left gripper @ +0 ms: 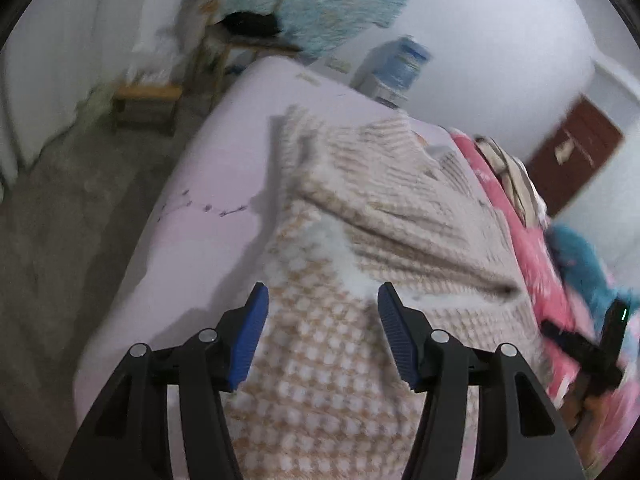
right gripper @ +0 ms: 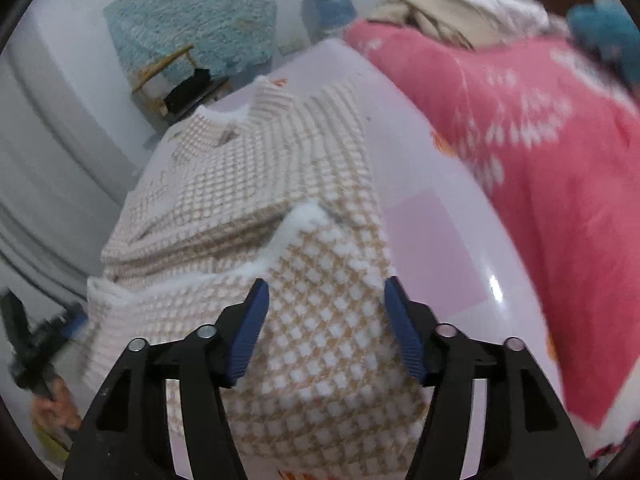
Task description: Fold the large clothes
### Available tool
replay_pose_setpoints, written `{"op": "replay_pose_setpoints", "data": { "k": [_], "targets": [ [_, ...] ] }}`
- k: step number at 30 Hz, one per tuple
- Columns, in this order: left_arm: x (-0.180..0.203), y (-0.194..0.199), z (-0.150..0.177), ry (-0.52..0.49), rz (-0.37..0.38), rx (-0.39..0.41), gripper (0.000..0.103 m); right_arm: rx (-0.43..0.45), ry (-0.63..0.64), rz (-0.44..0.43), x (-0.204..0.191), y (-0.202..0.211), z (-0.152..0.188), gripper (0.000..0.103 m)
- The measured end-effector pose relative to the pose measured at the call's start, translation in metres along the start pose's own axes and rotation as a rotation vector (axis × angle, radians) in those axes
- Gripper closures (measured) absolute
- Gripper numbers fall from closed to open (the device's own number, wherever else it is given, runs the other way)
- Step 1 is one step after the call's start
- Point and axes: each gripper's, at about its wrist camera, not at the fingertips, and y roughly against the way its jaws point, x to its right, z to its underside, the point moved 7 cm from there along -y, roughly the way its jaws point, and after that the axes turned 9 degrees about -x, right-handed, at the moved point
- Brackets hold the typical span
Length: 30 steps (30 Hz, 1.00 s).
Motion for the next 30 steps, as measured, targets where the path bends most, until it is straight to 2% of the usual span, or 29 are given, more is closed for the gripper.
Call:
{"op": "replay_pose_setpoints", "data": {
  "k": [3, 5, 7, 8, 9, 10, 11, 12, 13, 15, 23, 28, 30],
  "targets": [
    [0.033, -0.005, 0.007, -0.091, 0.100, -0.058, 0.047, -0.050, 0.072, -0.098, -0.031, -0.003, 0.008, 0.041],
    [0.051, -0.017, 0.017, -0.147, 0.117, -0.126, 0.047, -0.108, 0.124, -0.135, -0.051, -0.014, 0.016, 0.040],
    [0.054, -0.033, 0.024, -0.181, 0.048, -0.175, 0.047, -0.167, 0.165, -0.092, -0.061, -0.034, 0.022, 0.041],
    [0.053, -0.045, 0.029, -0.199, -0.023, -0.207, 0.050, -0.187, 0.171, -0.073, -0.063, -0.041, 0.025, 0.041],
    [0.052, -0.053, 0.033, -0.216, -0.082, -0.222, 0.058, -0.207, 0.169, -0.063, -0.064, -0.048, 0.027, 0.052],
    [0.054, -0.055, 0.033, -0.232, -0.109, -0.202, 0.060, -0.228, 0.165, -0.068, -0.065, -0.054, 0.029, 0.069],
    [0.055, -0.054, 0.032, -0.247, -0.115, -0.187, 0.071, -0.232, 0.165, -0.052, -0.065, -0.057, 0.029, 0.076],
    [0.057, -0.054, 0.033, -0.263, -0.115, -0.189, 0.084, -0.228, 0.177, -0.022, -0.064, -0.057, 0.028, 0.096],
    [0.057, -0.053, 0.033, -0.271, -0.126, -0.187, 0.090, -0.226, 0.188, -0.014, -0.065, -0.057, 0.027, 0.098],
    [0.058, -0.054, 0.030, -0.278, -0.120, -0.179, 0.098, -0.214, 0.180, -0.017, -0.064, -0.055, 0.024, 0.100],
    [0.064, -0.051, 0.003, -0.278, -0.125, -0.108, 0.099, -0.120, 0.160, -0.002, -0.062, -0.035, 0.002, 0.101],
    [0.059, -0.074, 0.008, -0.301, -0.172, -0.144, 0.098, -0.177, 0.139, 0.000, -0.053, -0.068, 0.012, 0.100],
    [0.059, -0.072, 0.009, -0.315, -0.174, -0.128, 0.095, -0.169, 0.138, -0.013, -0.052, -0.063, 0.011, 0.097]
  ]
}}
